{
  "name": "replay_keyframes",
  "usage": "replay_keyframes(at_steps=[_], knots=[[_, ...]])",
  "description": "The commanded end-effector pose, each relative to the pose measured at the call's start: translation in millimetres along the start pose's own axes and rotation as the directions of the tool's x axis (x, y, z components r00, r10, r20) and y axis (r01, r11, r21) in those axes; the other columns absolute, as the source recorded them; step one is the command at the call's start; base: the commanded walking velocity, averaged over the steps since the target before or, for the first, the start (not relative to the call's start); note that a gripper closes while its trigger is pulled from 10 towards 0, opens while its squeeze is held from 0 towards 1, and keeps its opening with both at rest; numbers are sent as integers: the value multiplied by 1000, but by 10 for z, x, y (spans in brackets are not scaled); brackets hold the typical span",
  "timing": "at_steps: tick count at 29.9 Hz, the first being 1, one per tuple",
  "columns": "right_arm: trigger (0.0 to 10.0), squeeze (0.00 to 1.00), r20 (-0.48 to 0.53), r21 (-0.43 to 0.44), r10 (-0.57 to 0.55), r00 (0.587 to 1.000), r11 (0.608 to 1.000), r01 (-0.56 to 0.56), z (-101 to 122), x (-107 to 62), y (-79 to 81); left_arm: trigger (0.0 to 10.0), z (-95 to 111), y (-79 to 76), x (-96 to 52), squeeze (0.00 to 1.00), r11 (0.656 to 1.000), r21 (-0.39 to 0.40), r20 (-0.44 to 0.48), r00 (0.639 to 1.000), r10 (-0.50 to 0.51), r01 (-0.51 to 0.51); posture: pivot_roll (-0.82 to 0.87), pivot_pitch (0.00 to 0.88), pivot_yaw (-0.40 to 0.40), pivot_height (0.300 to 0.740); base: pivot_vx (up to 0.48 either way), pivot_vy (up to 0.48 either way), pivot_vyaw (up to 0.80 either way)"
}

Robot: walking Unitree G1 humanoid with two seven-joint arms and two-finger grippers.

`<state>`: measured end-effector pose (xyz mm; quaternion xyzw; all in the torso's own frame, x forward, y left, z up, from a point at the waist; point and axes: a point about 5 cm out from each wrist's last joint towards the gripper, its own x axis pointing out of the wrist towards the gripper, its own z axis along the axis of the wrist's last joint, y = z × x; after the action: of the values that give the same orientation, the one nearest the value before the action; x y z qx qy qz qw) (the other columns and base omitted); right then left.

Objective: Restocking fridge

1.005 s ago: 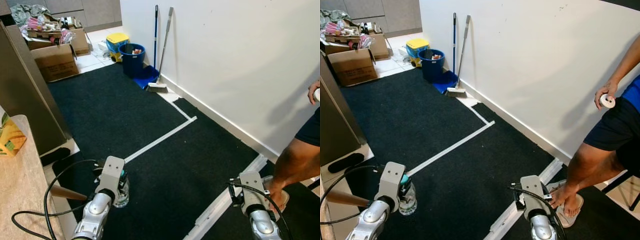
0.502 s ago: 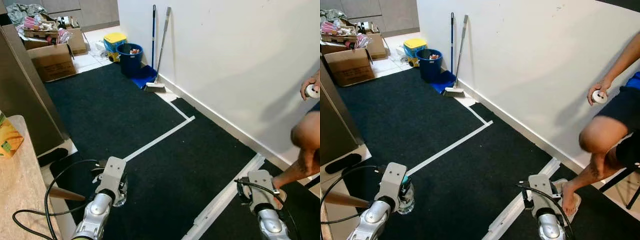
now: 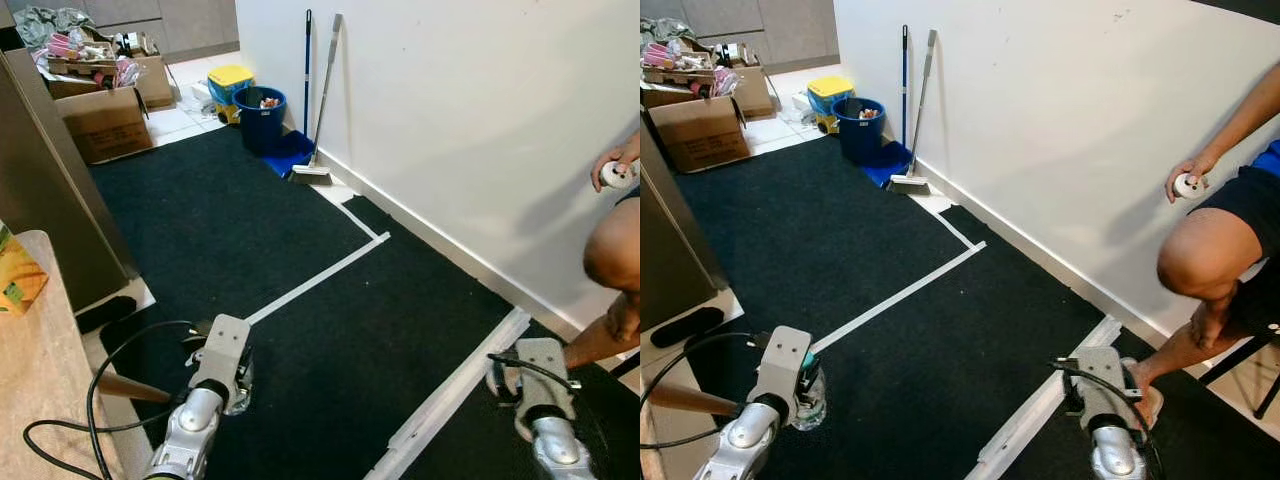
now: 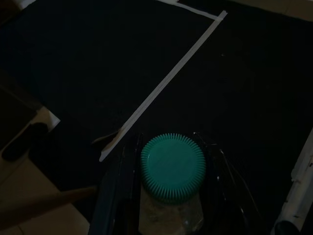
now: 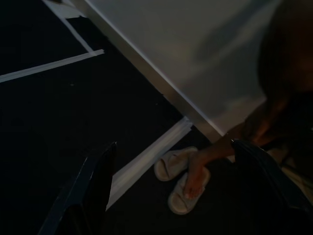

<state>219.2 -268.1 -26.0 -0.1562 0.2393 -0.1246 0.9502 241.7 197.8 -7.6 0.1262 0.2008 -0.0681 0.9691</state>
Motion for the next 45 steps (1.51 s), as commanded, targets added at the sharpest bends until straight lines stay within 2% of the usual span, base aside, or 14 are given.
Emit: replay_keyframes(at_steps=[1,3,6,9,14,17,21,41,45], knots=[[10000,0,-28,12,-16,999,1000,16,-85,-39,-52,10000,-27,-50,3,0,1000,-22,-16,1000,-18,18,1,0,-79,740,0,0,0],[10000,0,-46,8,-12,999,1000,12,-129,-58,-50,10000,-89,-35,-6,0,997,-79,-52,999,-3,-1,13,0,-77,740,0,0,0],[10000,0,-60,44,-30,998,999,33,-141,-57,-69,10000,-128,-5,-16,0,995,-99,-72,997,20,-27,16,0,-78,740,0,0,0],[10000,0,-55,77,-60,997,995,64,-107,-33,-135,10000,-216,65,-81,0,995,-78,-92,995,48,-55,26,0,-88,740,0,0,0],[10000,0,-53,93,-90,995,991,95,-81,-14,-207,10000,-185,105,-75,0,994,-82,-79,995,64,-71,19,0,-90,740,0,0,0],[10000,0,-52,92,-114,992,989,119,-60,3,-294,10000,-133,89,-28,0,997,-50,-57,997,54,-57,10,0,-99,740,0,0,0],[10000,0,-37,99,-125,991,987,129,-18,22,-337,10000,-61,29,19,0,998,-58,-37,999,37,-39,5,0,-93,740,0,0,0],[10000,0,-45,102,-102,994,989,107,-46,7,-230,10000,-81,-1,14,0,999,-42,-41,999,27,-29,13,0,-88,740,0,0,0],[10000,0,-44,104,-100,994,989,104,-41,9,-214,10000,-80,10,10,0,999,-41,-40,999,27,-29,15,0,-86,740,0,-267,0]])
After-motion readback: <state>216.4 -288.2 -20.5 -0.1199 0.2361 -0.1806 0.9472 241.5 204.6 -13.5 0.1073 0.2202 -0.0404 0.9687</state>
